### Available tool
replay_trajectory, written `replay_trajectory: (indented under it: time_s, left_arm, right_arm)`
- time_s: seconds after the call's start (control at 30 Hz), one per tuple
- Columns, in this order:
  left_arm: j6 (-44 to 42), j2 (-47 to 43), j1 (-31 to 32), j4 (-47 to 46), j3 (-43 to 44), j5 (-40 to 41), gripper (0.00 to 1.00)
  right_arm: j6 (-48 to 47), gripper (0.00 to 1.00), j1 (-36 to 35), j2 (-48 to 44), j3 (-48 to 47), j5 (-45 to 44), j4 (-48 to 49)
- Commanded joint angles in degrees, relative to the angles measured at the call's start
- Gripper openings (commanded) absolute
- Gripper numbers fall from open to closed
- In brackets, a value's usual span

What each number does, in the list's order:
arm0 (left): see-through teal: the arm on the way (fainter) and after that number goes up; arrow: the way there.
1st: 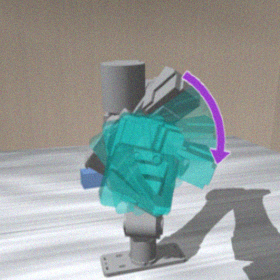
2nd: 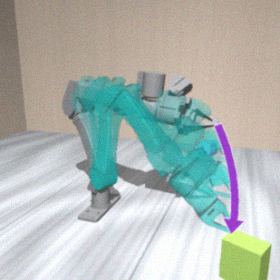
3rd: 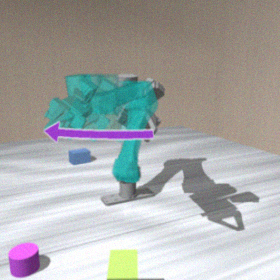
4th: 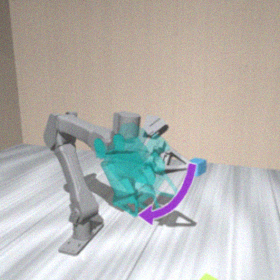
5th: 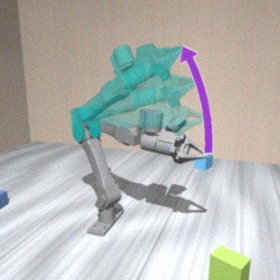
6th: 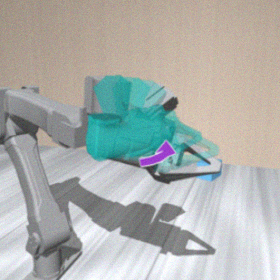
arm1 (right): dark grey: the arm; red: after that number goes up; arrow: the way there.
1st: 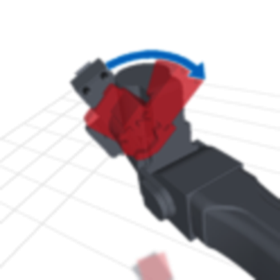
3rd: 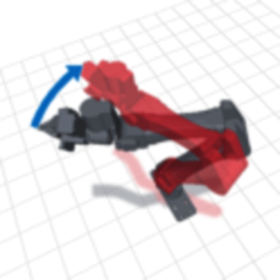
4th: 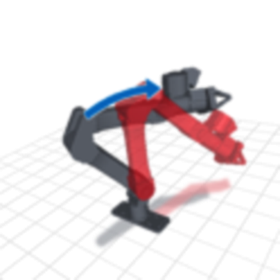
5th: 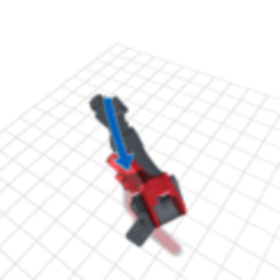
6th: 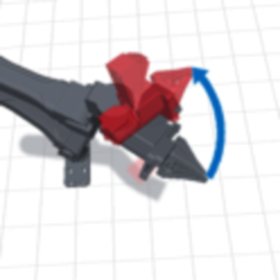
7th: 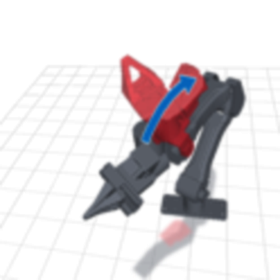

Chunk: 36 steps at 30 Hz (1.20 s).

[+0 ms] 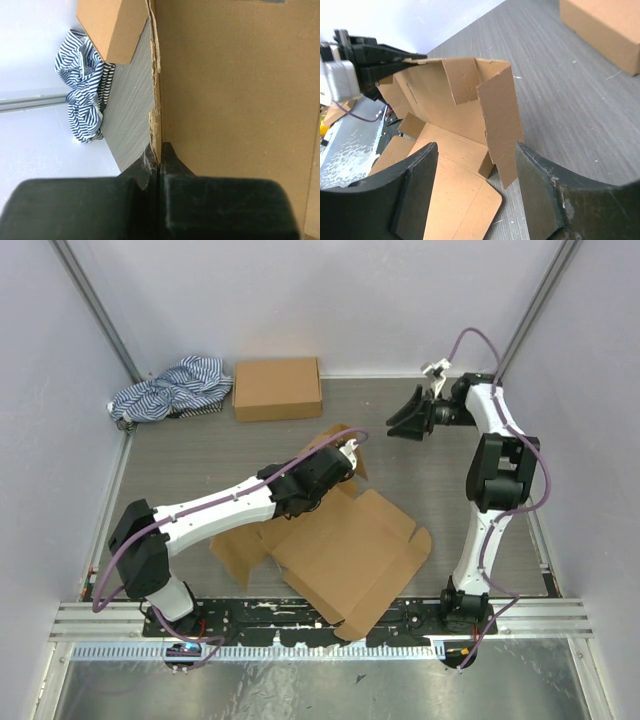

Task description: Fold the paper box

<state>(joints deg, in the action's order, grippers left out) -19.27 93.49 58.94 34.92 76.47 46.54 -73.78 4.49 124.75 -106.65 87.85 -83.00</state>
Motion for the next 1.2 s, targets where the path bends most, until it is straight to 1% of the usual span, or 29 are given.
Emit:
replay_trajectory:
  time_s: [0.0,0.23,0.27,0.3,0.33,0.37,0.4,0.43,0.47,0.53,0.57,0.6,0.63,0.67,0.7,0.73,0.77,0.8,0.87,0.9,0.93,0.97,1.0,1.03,1.07,1.17]
  left_arm:
    - [-3.46,0.17,0.38,-1.91,1.70,4.35,0.00]
    - [-5.57,1.70,2.17,-1.92,4.45,9.29,0.00]
    - [-5.59,1.81,2.31,-1.79,4.81,9.58,0.00]
    - [-5.71,1.94,2.32,-1.79,5.04,9.71,0.00]
    - [-5.93,2.11,2.36,-2.22,5.03,10.00,0.00]
    - [-6.34,2.30,2.33,-2.91,4.86,10.12,0.00]
    - [-6.69,2.55,2.33,-3.58,4.67,10.05,0.00]
    - [-6.62,2.79,2.32,-3.95,4.78,9.99,0.00]
    - [-6.51,3.10,2.33,-4.21,4.94,9.98,0.00]
    - [-6.17,3.79,2.34,-4.55,5.39,10.49,0.00]
    - [-5.90,4.01,2.37,-4.59,5.77,10.43,0.00]
    - [-5.76,4.20,2.46,-4.69,5.99,10.35,0.00]
    - [-5.78,4.30,2.42,-4.94,6.01,10.30,0.00]
    - [-5.91,4.40,2.41,-5.24,5.97,10.25,0.00]
    - [-6.04,4.59,2.45,-5.48,5.95,10.18,0.00]
    - [-6.28,4.76,2.55,-5.91,5.81,10.15,0.00]
    - [-6.58,4.84,2.70,-6.48,5.49,10.15,0.00]
    - [-7.10,5.00,2.82,-7.56,4.64,10.27,0.00]
    - [-8.31,5.20,3.26,-9.83,3.14,10.59,0.00]
    - [-8.83,5.24,3.35,-11.13,2.31,10.85,0.00]
    - [-8.95,5.32,3.46,-11.95,1.76,10.99,0.00]
    - [-8.97,5.37,3.51,-12.54,1.42,11.07,0.00]
    - [-8.77,5.56,3.53,-12.83,1.15,11.38,0.00]
    - [-8.61,5.74,3.64,-12.93,1.12,11.68,0.00]
    - [-8.70,5.93,3.82,-13.01,1.09,12.07,0.00]
    - [-8.78,6.61,3.97,-13.69,0.84,12.64,0.00]
  right_arm:
    - [7.92,0.69,1.39,-5.78,-5.90,4.27,-0.93]
    - [20.16,0.77,2.54,-3.55,-16.74,-1.09,-0.93]
    - [22.42,0.77,2.54,-3.11,-18.54,-1.59,-0.51]
    - [27.24,0.77,2.54,-2.82,-19.99,-2.43,2.08]
    - [34.58,0.77,2.48,-3.39,-20.14,-3.92,7.46]
    - [47.27,0.77,2.20,-5.21,-17.30,-10.48,18.45]
    - [62.97,0.78,1.51,-8.76,-11.86,-21.98,34.34]
    - [72.80,0.85,0.86,-11.74,-8.41,-34.69,46.84]
    - [75.18,0.90,0.80,-12.91,-9.00,-42.35,50.64]
    - [80.90,0.89,1.85,-12.63,-13.48,-53.17,52.57]
    - [82.35,0.89,1.90,-12.99,-14.55,-58.15,53.59]
    - [83.58,0.90,1.67,-14.59,-12.11,-62.94,59.00]
    - [84.25,0.93,1.26,-17.14,-7.13,-68.58,66.10]
    - [84.15,0.97,0.62,-20.36,1.31,-74.17,76.41]
    - [83.23,1.00,-0.14,-23.44,10.98,-79.58,88.70]
    - [82.23,1.00,-0.66,-25.28,19.86,-80.91,102.28]
    - [82.98,1.00,-0.67,-25.15,25.98,-79.19,111.75]
    - [84.33,1.00,-0.12,-23.21,27.61,-74.88,114.39]
    - [87.31,1.00,1.18,-15.73,22.02,-58.99,108.82]
    - [88.70,0.95,1.46,-11.11,17.42,-50.62,104.15]
    - [91.13,0.88,1.45,-7.29,14.95,-43.87,103.77]
    - [95.78,0.84,1.22,-4.36,15.35,-37.73,109.34]
    - [101.79,0.82,0.97,-1.98,17.69,-34.46,117.40]
    - [106.14,0.79,0.65,-1.04,20.16,-33.42,124.00]
    - [108.24,0.75,0.25,-0.28,21.61,-33.52,126.70]
    - [106.95,0.69,-2.06,0.22,23.28,-34.03,125.21]
